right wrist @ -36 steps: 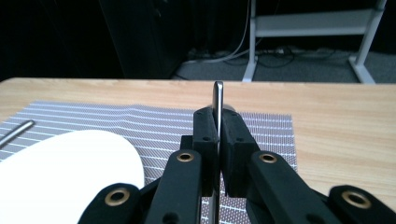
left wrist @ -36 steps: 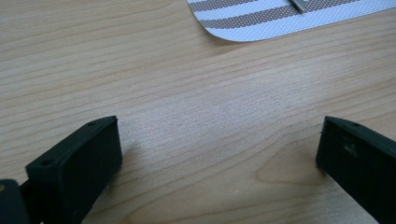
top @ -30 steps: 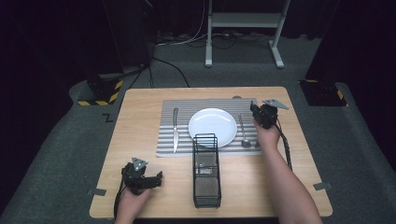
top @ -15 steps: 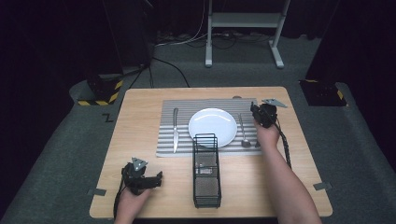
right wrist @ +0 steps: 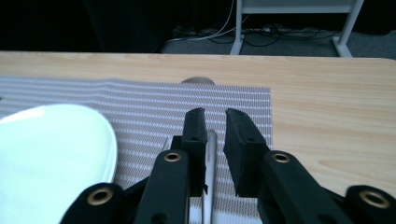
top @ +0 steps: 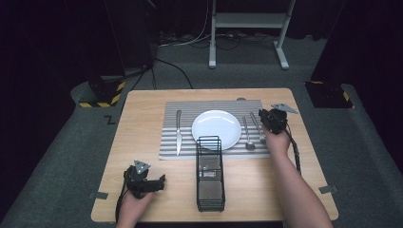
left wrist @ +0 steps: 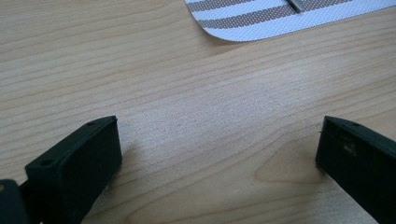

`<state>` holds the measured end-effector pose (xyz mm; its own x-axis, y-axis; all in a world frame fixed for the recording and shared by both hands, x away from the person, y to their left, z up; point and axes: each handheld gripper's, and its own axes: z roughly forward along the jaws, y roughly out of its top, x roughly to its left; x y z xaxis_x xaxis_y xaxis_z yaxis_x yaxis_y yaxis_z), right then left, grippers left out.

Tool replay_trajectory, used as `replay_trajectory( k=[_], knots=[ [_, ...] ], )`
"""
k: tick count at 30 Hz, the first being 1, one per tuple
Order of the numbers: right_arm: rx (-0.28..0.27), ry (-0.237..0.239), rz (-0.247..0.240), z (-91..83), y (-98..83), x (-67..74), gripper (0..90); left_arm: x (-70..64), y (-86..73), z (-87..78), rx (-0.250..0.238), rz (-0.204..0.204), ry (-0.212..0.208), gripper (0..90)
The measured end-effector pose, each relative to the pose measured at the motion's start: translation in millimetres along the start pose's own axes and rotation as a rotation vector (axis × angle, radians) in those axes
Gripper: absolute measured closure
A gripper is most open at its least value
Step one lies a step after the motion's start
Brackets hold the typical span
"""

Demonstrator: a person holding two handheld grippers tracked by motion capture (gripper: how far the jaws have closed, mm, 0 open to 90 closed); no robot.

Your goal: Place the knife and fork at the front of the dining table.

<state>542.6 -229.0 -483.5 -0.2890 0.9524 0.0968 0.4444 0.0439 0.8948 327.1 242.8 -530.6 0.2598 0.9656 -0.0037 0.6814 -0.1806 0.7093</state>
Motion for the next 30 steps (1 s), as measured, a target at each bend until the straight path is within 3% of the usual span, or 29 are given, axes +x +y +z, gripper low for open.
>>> replay_trajectory(
  k=[9,16,21,30],
  knots=[
    [0.027,-0.04,-0.082,-41.8,-24.8,0.5,85.5,-0.4,-0.1,-0.1,-0.002,0.001,0.002,0.6],
    [0.081,-0.081,-0.102,-66.8,-53.3,-5.1,87.1,-0.4,-0.2,-0.1,-0.002,0.001,0.002,0.7],
    [0.113,-0.086,-0.11,-71.1,-63.2,-11.7,87.3,-0.4,-0.1,-0.1,-0.002,0.001,0.002,0.7],
    [0.165,-0.06,-0.156,-69.5,-75.1,2.8,88.0,-0.3,-0.1,-0.1,-0.002,0.001,0.001,0.7]
  ],
)
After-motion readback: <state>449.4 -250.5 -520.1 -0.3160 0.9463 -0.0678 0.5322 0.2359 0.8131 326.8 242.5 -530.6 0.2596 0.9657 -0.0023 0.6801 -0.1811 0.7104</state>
